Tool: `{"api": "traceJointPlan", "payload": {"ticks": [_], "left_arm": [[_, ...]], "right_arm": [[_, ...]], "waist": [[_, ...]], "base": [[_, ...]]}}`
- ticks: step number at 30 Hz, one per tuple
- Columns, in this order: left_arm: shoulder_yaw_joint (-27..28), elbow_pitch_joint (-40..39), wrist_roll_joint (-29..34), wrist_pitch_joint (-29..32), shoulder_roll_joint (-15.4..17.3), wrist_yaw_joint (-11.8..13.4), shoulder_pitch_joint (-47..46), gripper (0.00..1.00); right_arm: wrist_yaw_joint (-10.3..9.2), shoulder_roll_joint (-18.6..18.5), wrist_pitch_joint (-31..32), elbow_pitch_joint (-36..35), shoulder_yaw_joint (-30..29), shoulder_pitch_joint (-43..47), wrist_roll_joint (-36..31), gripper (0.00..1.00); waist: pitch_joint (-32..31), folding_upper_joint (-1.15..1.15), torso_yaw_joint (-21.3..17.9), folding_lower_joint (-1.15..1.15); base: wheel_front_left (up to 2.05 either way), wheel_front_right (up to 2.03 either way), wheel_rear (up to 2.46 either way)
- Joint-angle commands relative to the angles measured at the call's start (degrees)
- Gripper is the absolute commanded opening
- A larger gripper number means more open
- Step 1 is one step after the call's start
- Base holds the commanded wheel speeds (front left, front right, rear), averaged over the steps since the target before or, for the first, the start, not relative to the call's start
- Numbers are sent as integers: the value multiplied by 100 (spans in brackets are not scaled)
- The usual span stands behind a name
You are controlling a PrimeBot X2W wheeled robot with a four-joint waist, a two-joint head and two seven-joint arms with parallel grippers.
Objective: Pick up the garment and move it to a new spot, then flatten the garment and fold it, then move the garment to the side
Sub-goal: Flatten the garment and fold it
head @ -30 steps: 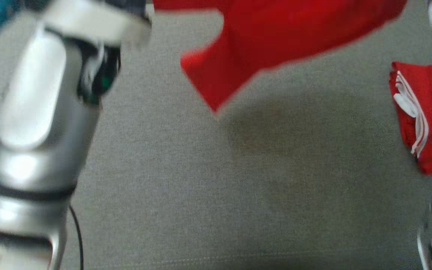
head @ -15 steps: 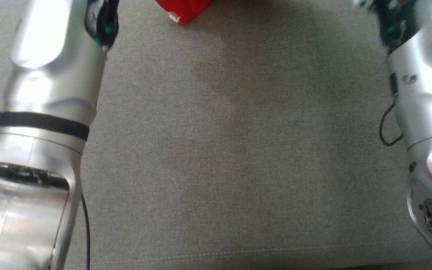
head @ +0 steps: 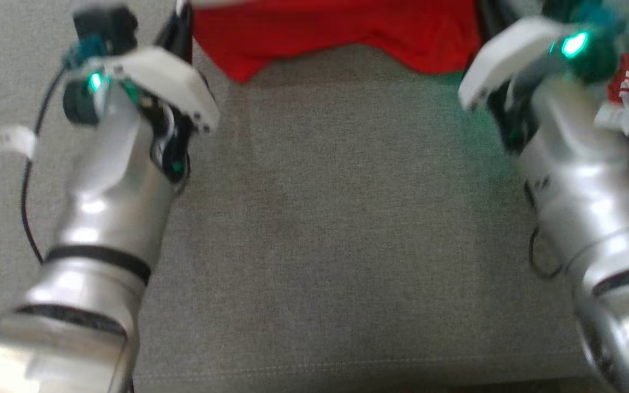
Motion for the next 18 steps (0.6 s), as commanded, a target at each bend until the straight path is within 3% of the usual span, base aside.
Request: {"api": "traceJointPlan", "payload": {"ticks": [1, 9, 13, 18], "left_arm": [[71, -259, -141, -30, 166, -25, 128, 0], [179, -1835, 35, -30, 193, 77, 2032, 0], [298, -2706, 268, -30, 261, 119, 3131, 0], [372, -3472, 345, -30, 342, 169, 4155, 0]], "right_arm": [[-5, 122, -111, -204, 156, 282, 153, 0], [-5, -339, -444, -1405, 703, 2177, 860, 0], [-5, -635, -464, -2083, 471, 3152, 992, 0], [-5, -725, -463, -2808, 107, 4201, 957, 0]], "waist": [[-34, 0, 3, -1], [-265, 0, 59, -1], [-543, 0, 73, -1], [-855, 0, 83, -1]], "base": [[0, 0, 0], [0, 0, 0], [0, 0, 0], [0, 0, 0]]}}
